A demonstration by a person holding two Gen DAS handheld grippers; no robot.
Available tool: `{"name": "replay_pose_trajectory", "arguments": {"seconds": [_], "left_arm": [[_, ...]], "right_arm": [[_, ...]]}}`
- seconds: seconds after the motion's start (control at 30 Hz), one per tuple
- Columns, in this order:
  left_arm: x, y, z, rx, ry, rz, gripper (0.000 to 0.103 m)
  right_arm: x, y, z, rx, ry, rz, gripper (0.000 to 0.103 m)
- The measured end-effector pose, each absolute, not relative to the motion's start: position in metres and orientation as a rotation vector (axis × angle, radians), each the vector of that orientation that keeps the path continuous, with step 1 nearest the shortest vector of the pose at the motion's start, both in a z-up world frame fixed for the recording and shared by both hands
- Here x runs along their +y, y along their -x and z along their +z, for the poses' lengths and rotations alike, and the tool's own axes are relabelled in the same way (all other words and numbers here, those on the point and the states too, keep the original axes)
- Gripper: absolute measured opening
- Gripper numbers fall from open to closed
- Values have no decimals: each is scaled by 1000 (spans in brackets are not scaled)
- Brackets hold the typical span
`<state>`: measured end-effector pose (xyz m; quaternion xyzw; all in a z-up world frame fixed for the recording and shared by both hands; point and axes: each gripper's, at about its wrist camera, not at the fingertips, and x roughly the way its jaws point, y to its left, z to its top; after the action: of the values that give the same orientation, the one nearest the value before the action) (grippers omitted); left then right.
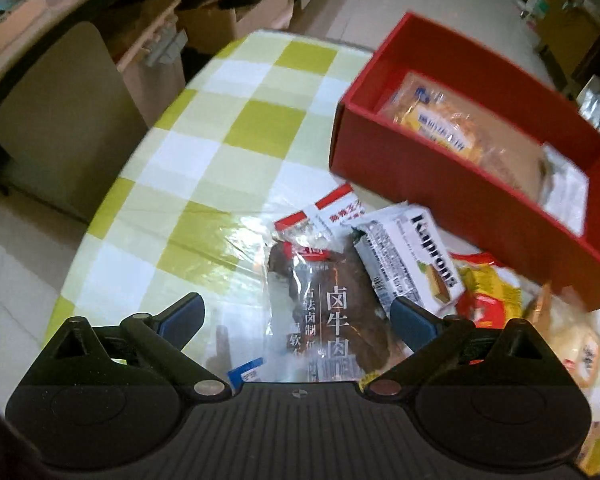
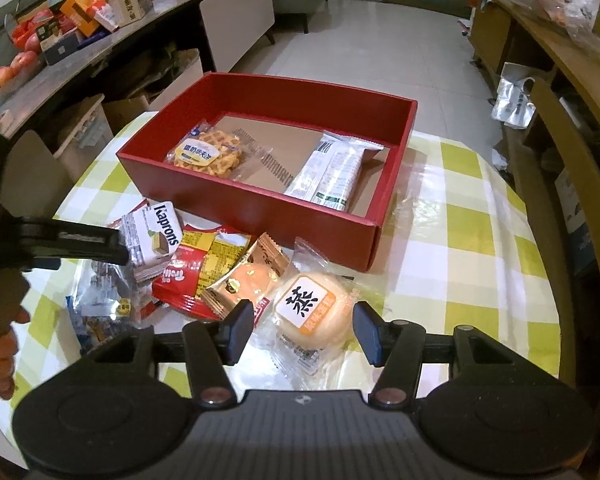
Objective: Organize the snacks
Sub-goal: 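Move both tools back to the snack pile beside the box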
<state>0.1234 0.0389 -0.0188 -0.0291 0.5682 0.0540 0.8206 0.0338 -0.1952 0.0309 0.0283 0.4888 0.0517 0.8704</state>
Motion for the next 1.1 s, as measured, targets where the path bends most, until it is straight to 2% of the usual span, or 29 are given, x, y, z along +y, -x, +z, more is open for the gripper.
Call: {"name": "replay_pose_trajectory", "arguments": {"seconds": [0.2,0.37,0.4,0.47,0.63,1.1], "left_arm": [[32,-132,-33,1222,46,145,99],[26,-140,-41,1204,69,157,102],[25,-140,-41,1201,79,159,102],[28,-140,-39,1210,117,136,92],[37,-128,-36,1222,138,125,87],[44,-75,-6,1225,134,1,86]], "right_arm": [[-198,-37,27,1033,-54,102,61],[-195,-36,24,1040,-43,112,61],[-195,-36,23,1042,-41,114,61],[-195,-37,22,1046,-40,114,61],[-193,-39,26,1038,-51,124,61],[-182,-57,26,1052,-116,141,61]]}}
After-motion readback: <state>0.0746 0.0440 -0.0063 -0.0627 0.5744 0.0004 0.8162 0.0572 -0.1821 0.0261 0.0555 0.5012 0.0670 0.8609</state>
